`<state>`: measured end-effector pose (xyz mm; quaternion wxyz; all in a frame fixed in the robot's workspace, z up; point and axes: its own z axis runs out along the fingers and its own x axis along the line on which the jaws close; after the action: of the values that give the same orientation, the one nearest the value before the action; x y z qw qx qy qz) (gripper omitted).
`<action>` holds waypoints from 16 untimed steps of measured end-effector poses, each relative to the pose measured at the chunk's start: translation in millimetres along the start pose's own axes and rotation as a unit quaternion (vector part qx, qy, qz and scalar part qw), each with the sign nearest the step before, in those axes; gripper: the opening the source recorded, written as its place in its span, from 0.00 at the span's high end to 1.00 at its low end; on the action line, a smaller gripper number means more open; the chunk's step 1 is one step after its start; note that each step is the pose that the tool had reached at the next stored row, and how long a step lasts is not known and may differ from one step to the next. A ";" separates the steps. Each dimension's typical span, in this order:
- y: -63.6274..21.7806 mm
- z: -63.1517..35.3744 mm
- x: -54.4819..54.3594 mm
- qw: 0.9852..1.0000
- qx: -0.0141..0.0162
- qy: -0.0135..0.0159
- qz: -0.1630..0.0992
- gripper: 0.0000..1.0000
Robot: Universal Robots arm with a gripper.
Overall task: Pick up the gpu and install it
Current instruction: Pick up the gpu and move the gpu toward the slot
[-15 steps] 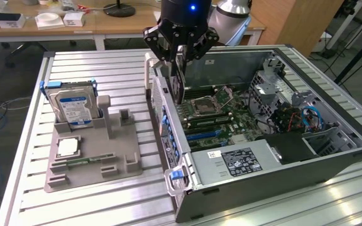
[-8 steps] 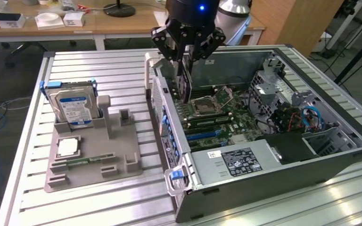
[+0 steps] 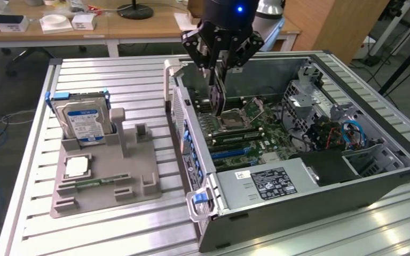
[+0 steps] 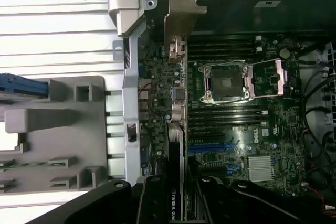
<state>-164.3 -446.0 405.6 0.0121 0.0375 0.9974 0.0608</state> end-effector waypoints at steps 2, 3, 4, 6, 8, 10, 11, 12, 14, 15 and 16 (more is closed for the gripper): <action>0.3 0.1 -3.7 1.000 0.000 0.000 0.000 0.74; 0.4 0.1 -5.5 1.000 0.000 0.000 0.000 0.74; 0.5 0.2 -7.2 1.000 0.000 0.000 0.000 0.74; 0.7 0.3 -10.2 1.000 0.000 0.000 0.000 0.74; 1.0 0.4 -13.3 1.000 0.000 0.000 0.000 0.74; 1.2 0.5 -16.3 1.000 0.000 0.000 0.000 0.74; 1.3 0.5 -17.8 1.000 0.000 0.000 0.000 0.74; 1.4 0.6 -19.4 1.000 0.000 0.000 0.000 0.74; 1.7 0.7 -22.5 1.000 0.000 0.000 0.000 0.74; 1.8 0.7 -24.1 1.000 0.000 0.000 0.000 0.74; 1.9 0.7 -25.6 1.000 0.000 0.000 0.000 0.74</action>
<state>-138.6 -446.0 405.6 0.0121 0.0373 0.9974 0.0608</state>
